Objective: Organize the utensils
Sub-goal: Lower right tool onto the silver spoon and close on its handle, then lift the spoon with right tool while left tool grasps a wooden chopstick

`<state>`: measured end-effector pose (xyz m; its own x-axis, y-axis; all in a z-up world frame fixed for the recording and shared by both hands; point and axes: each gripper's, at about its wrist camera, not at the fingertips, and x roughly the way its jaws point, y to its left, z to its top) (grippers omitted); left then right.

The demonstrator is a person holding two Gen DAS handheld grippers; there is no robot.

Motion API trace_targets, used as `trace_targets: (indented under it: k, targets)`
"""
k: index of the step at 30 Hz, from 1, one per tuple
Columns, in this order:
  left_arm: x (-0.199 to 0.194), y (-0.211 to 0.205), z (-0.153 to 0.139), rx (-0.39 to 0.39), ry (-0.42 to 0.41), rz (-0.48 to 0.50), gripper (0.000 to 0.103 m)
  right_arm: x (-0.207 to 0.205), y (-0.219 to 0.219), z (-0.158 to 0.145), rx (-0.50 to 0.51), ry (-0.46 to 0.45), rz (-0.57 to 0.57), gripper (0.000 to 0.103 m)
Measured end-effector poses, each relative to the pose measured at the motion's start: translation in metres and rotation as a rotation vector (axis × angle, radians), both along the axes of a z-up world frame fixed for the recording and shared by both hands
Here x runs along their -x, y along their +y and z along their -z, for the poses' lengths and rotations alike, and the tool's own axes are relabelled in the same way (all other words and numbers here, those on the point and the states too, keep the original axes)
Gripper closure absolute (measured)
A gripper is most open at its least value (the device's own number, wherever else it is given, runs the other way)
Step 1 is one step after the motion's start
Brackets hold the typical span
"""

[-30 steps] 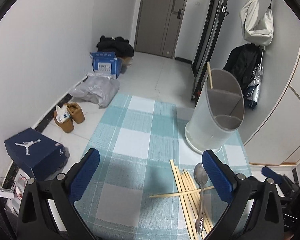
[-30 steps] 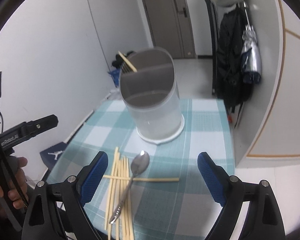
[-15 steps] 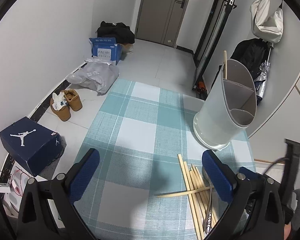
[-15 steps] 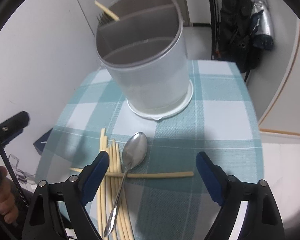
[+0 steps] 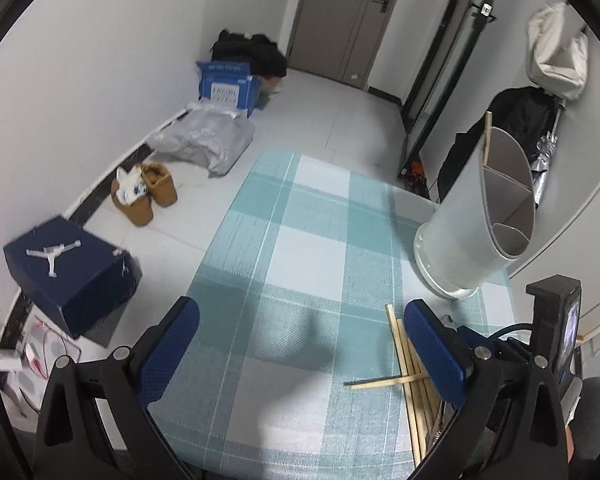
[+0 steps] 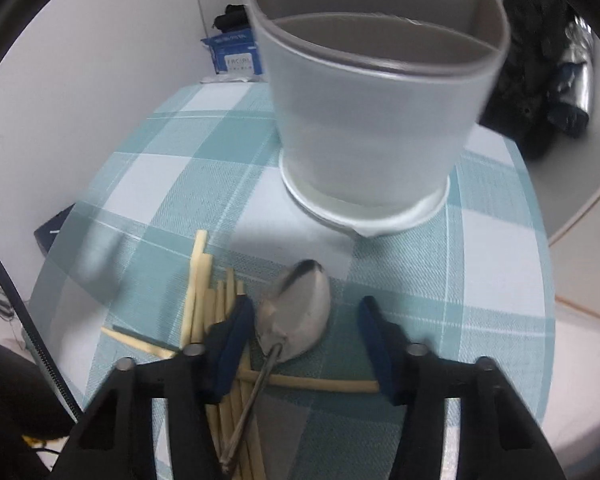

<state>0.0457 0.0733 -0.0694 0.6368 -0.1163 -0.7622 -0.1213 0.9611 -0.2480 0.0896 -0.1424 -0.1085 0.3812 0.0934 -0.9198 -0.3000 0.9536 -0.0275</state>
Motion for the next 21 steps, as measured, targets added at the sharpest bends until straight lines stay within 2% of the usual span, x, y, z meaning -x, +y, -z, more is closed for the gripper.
trace_targets:
  k: [2,15,21]
  targets:
    - [-0.001,0.003,0.002,0.017,0.011,-0.008,0.002,0.001,0.003,0.0,0.027,0.001,-0.008,0.065]
    - [-0.003,-0.009,0.0,-0.016,-0.005,0.011,0.002,0.005,-0.018,-0.011,-0.038,0.0,0.023,0.066]
    - [-0.004,-0.02,0.0,-0.055,-0.01,0.032,0.002,0.013,-0.041,-0.027,-0.11,-0.041,0.048,0.066]
